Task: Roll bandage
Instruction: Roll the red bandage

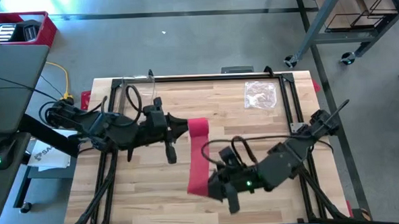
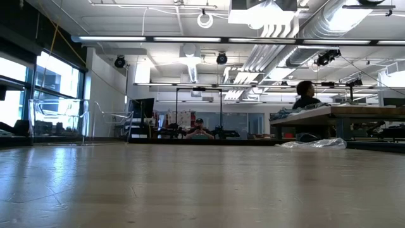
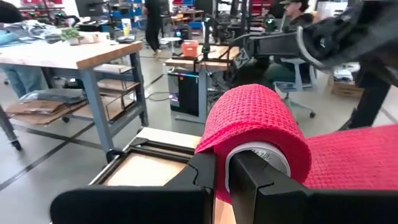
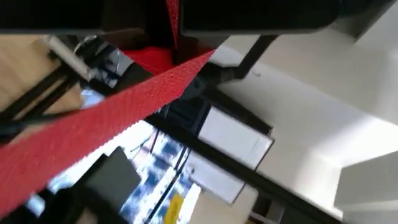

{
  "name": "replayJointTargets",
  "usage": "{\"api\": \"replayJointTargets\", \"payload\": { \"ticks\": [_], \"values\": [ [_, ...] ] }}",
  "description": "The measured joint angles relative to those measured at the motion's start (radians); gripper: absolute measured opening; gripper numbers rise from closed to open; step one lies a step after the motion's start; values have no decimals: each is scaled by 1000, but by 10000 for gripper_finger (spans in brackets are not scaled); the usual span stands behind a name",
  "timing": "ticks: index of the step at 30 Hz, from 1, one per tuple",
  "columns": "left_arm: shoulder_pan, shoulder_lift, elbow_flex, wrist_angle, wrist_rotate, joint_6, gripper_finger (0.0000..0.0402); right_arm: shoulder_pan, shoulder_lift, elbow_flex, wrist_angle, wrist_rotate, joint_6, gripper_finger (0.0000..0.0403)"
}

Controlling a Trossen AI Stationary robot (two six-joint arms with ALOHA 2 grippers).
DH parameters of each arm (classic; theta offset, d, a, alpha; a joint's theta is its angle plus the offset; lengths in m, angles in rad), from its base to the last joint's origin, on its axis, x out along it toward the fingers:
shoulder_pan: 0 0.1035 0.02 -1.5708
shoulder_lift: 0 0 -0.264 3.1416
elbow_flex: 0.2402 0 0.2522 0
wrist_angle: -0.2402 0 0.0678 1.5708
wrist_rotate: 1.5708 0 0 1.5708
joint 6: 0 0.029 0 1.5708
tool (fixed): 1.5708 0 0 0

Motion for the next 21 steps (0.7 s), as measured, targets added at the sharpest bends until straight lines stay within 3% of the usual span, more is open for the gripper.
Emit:
{"api": "replayJointTargets", "payload": {
  "ticks": [10, 21],
  "values": [
    [-4, 12, 0, -18, 195, 1, 14, -68, -56, 0, 33, 8, -113, 0],
    [-43, 18, 0, -7, 204, 19, 14, -124, -87, 0, -20, 8, -133, 0]
  ]
}}
